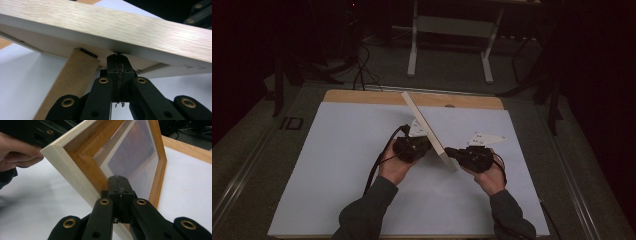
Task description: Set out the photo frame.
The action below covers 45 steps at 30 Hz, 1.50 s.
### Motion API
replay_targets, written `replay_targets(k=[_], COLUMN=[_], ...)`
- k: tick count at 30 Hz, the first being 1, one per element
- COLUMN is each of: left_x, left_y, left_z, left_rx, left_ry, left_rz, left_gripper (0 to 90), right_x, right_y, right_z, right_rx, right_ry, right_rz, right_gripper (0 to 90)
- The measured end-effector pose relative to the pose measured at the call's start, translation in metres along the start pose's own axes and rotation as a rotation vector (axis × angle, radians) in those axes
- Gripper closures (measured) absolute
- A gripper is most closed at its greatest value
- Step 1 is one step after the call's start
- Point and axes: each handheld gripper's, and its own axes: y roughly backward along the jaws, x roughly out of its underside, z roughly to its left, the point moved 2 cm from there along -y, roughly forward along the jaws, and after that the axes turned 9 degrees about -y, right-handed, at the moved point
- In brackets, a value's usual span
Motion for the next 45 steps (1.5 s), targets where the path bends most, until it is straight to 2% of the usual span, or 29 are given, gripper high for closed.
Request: replay_targets(k=[10, 13, 22, 33, 45], left_x=[0.001, 0.001, 0.003, 0.007, 0.009], left_y=[0.002, 0.002, 0.003, 0.001, 0.002], left_z=[0.003, 0.005, 0.009, 0.020, 0.028], left_rx=[0.013, 0.017, 0.027, 0.038, 0.047], left_ry=[0.002, 0.007, 0.002, 0.043, 0.068], left_rz=[-0.012, -0.018, -0.018, -0.019, -0.017], left_gripper=[90.0, 90.0, 90.0, 90.0, 90.0], right_x=[-0.001, -0.003, -0.005, -0.009, -0.014], right_y=[-0.001, -0.006, -0.009, -0.018, -0.026], right_z=[0.005, 0.010, 0.014, 0.022, 0.029], right_rx=[-0.012, -0.026, -0.022, -0.025, -0.026], right_ry=[0.015, 0.030, 0.044, 0.061, 0.064], right_rz=[0.008, 0.012, 0.018, 0.027, 0.034], right_gripper=[90.0, 90.0, 90.0, 90.0, 90.0])
